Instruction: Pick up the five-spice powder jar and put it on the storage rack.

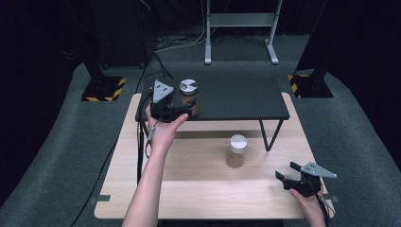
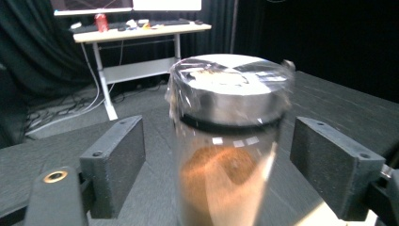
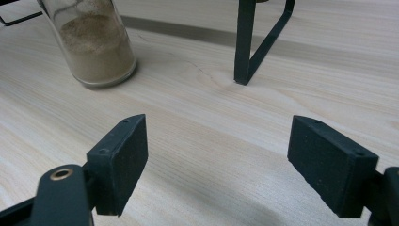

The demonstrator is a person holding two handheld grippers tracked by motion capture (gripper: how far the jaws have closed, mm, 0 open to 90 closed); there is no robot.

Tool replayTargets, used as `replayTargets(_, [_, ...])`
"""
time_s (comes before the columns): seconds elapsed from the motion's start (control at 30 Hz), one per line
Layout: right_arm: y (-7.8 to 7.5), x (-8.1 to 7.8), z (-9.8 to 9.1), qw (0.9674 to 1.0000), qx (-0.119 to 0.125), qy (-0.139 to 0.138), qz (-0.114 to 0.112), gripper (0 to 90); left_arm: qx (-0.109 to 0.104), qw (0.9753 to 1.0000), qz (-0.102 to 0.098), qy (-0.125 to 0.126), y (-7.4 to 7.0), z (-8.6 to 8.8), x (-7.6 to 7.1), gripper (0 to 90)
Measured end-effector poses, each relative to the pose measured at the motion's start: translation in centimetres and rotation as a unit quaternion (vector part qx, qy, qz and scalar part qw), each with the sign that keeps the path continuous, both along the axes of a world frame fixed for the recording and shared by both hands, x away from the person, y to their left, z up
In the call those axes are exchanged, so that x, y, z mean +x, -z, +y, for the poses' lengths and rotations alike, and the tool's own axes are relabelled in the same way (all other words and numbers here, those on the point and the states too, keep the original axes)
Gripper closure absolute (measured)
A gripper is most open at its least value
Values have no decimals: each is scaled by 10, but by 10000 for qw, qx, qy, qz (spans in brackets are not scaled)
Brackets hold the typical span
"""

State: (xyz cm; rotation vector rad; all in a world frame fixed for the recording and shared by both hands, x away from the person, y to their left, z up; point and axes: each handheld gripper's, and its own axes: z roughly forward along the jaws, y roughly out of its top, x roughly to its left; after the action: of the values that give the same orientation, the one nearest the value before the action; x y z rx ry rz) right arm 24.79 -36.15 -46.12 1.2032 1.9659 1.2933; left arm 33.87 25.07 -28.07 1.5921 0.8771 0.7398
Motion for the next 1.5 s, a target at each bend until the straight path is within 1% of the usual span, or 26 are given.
replayTargets(0.03, [0, 0, 0, 10000, -3, -1, 5, 189, 62, 10000, -56, 5, 2, 3, -5, 170])
replayTargets(0.07, [0, 0, 0, 10000, -10, 5, 1, 189, 136, 9998, -125, 26, 8, 11, -15, 170])
replayTargets(0.1, [0, 0, 0, 10000, -14, 5, 4, 189, 136, 9998, -125, 26, 8, 11, -15, 170])
replayTargets(0.17, [0, -1, 1, 10000, -20, 8, -3, 189, 143, 9998, -154, 74, 16, 22, -24, 170])
replayTargets(0.2, [0, -1, 1, 10000, -20, 8, -3, 189, 153, 9997, -174, 101, 22, 29, -29, 170])
replayTargets(0.3, [0, -1, 0, 10000, -9, 22, 0, 189, 223, 9995, -195, 107, 34, 42, -41, 170])
replayTargets(0.37, [0, -1, 0, 10000, -6, 27, -10, 189, 211, 9995, -201, 121, 45, 52, -50, 170])
replayTargets(0.5, [0, -2, 0, 10000, 15, 45, -14, 189, 307, 9991, -283, 43, 69, 61, -70, 170])
replayTargets(0.67, [1, -2, 0, 10000, 14, 52, -19, 189, 385, 9990, -231, 27, 99, 69, -88, 170])
replayTargets(0.73, [1, -2, 0, 10000, 11, 43, -20, 188, 355, 9991, -223, 56, 112, 72, -94, 168])
replayTargets(0.8, [1, -2, 0, 10000, 17, 44, -21, 189, 332, 9992, -168, 106, 125, 75, -99, 165])
replayTargets(0.9, [1, -2, 0, 10000, 4, 31, -23, 188, 358, 9992, -101, 161, 143, 78, -105, 156])
replayTargets(1.0, [1, -2, 0, 10000, 11, 30, -19, 188, 279, 9993, -54, 225, 161, 82, -111, 154])
replayTargets(1.07, [1, -2, -1, 10000, 16, 31, -18, 187, 296, 9992, -67, 252, 172, 84, -116, 154])
replayTargets(1.13, [1, -2, -1, 10000, 17, 29, -20, 187, 358, 9989, -48, 291, 180, 85, -120, 152])
replayTargets(1.23, [1, -2, -1, 10000, 36, 40, -33, 186, 451, 9985, 0, 311, 190, 88, -126, 151])
replayTargets(1.3, [1, -2, -1, 10000, 24, 34, -22, 186, 404, 9985, 36, 378, 195, 92, -127, 153])
replayTargets(1.37, [0, -1, 0, 10000, 3, 20, -15, 186, 469, 9983, 24, 332, 198, 92, -131, 159])
replayTargets(1.4, [0, -1, 0, 10000, 3, 20, -15, 186, 451, 9985, 36, 305, 202, 92, -132, 159])
replayTargets(1.47, [-1, 0, 0, 10000, -12, 12, 23, 186, 353, 9988, 168, 278, 206, 94, -132, 177])
replayTargets(1.5, [-1, 0, 1, 10000, -51, -12, 21, 186, 389, 9988, 180, 220, 206, 94, -132, 177])
